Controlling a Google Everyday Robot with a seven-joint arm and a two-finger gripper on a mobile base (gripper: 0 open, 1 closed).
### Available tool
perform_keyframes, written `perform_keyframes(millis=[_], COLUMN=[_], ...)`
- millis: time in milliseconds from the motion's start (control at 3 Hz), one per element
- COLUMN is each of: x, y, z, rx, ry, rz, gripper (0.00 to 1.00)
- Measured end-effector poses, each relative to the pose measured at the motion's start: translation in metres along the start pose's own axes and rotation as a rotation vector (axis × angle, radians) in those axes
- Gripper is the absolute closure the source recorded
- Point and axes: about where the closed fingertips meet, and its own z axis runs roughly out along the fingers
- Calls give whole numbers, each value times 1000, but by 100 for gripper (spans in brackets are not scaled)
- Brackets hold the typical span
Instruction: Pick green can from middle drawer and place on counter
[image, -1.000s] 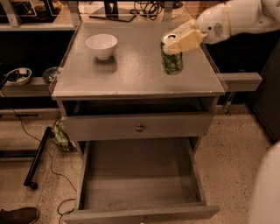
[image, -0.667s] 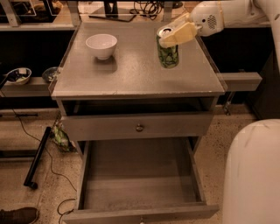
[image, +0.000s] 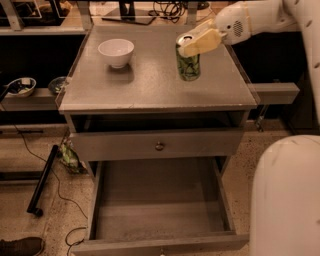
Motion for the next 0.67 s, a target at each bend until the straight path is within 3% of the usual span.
perform_keyframes(millis=[667], x=[26], y=[-3], z=[29], rx=[-100], ry=[-46], rz=[82], gripper=[100])
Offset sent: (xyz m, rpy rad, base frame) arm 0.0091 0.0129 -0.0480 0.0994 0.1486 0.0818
